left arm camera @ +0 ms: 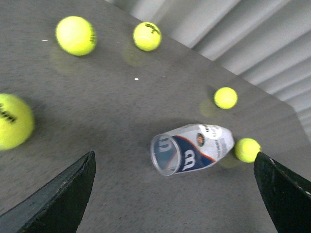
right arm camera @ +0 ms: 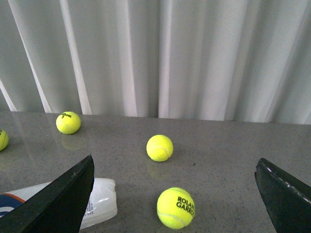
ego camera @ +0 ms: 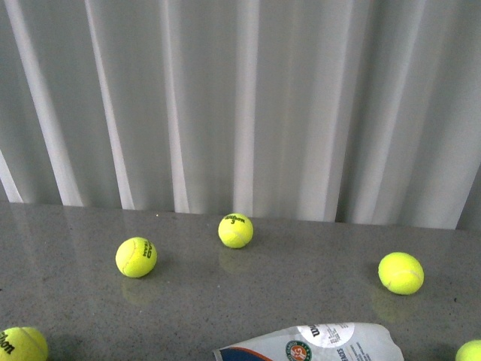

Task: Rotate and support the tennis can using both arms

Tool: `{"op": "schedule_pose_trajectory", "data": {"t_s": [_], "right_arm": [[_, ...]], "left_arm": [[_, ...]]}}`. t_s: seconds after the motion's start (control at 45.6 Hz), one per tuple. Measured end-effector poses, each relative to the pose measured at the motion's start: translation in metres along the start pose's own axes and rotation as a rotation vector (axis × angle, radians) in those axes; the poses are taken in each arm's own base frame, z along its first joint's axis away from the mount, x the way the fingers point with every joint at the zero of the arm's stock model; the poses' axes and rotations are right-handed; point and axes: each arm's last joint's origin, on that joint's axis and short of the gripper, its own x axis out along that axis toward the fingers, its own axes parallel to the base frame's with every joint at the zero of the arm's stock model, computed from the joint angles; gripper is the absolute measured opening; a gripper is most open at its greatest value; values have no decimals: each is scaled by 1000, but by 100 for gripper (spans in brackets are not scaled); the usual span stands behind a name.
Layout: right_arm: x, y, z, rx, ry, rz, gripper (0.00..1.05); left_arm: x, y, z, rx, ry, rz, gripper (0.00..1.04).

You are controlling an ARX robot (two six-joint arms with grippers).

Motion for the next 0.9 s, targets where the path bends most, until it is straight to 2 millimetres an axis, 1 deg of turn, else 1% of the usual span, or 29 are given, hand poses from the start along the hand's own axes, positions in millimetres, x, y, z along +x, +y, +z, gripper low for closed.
{"op": "schedule_pose_trajectory", "data": {"t_s": [0.044, 0.066, 0.132, 0.175, 0.219, 0.329, 0.439, 0.614, 0.746, 0.899], "right_arm": [[0, 0, 0, 0, 0, 0, 98], [0, 0, 0, 0, 0, 0, 98], [0, 0, 0, 0, 0, 0, 98], [0, 0, 0, 0, 0, 0, 98], [0, 0, 0, 0, 0, 0, 98], [0, 0, 0, 0, 0, 0, 98], [0, 0, 0, 0, 0, 0, 98], [0, 0, 0, 0, 0, 0, 98], [0, 0, 0, 0, 0, 0, 98], [0, 0, 0, 0, 0, 0, 98]], "left_arm": [[19, 3, 9, -11, 40, -68, 98], [23, 4, 11, -13, 49, -80, 98], [54, 11, 14, -40, 150, -175, 98], [77, 17, 10, -89, 241, -251, 98], [93, 20, 5, -136, 302, -319, 98], [128, 21, -8, -209, 379, -424, 98], [157, 17, -25, -249, 445, -466, 98], [183, 11, -47, -280, 529, -447, 98], [196, 9, -55, -290, 559, -442, 98], [205, 9, -56, -292, 558, -434, 98]]}}
